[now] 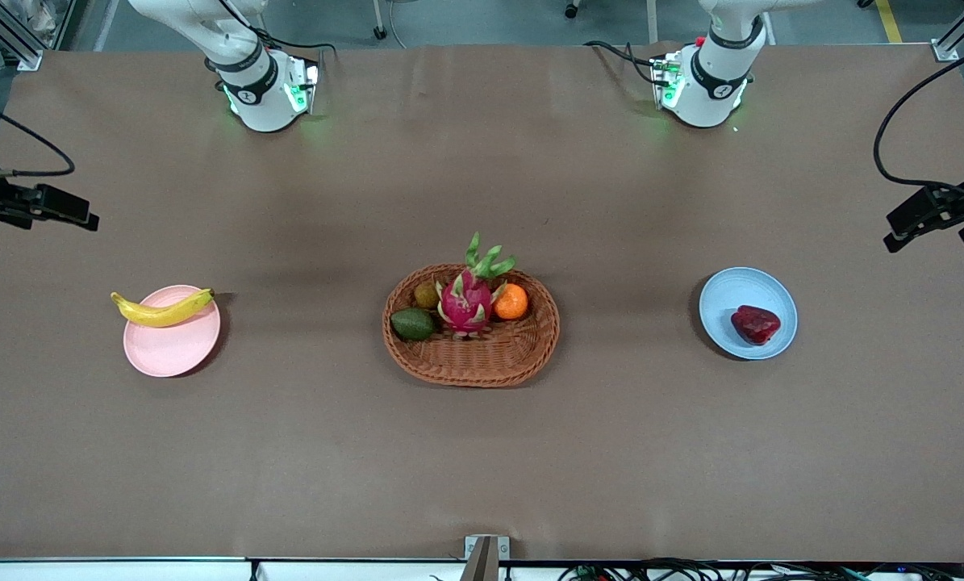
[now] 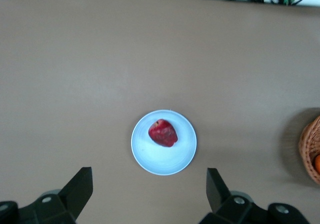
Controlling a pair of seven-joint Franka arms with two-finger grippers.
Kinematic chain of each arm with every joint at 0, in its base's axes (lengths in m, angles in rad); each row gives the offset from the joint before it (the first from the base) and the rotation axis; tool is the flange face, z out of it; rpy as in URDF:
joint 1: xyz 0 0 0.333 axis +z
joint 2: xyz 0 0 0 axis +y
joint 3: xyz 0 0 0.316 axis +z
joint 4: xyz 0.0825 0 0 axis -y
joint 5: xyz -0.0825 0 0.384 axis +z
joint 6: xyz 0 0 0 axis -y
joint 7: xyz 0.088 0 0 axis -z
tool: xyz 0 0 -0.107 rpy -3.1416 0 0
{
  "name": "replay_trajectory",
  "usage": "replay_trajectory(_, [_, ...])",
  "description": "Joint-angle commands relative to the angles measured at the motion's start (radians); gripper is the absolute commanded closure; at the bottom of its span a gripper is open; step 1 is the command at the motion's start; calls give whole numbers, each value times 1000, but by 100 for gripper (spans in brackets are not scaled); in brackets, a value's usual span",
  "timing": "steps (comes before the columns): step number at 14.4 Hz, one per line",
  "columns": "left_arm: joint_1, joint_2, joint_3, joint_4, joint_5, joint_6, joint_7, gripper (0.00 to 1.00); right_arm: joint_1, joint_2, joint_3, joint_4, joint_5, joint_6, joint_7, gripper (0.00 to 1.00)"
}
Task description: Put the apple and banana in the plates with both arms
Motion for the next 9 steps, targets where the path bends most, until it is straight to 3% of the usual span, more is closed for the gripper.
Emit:
replay_trajectory(1, [7, 28, -3, 70, -37, -23, 0, 0, -18, -60, 15, -55, -15, 2, -9, 0])
replay_trajectory(5, [-1, 20, -7, 98, -25, -41, 5, 0, -19, -110, 18, -58, -35, -20, -11, 0])
replay_trajectory(9, [-2, 20, -9, 99, -28, -139, 44, 0, -38, -133, 38, -58, -35, -35, -11, 0])
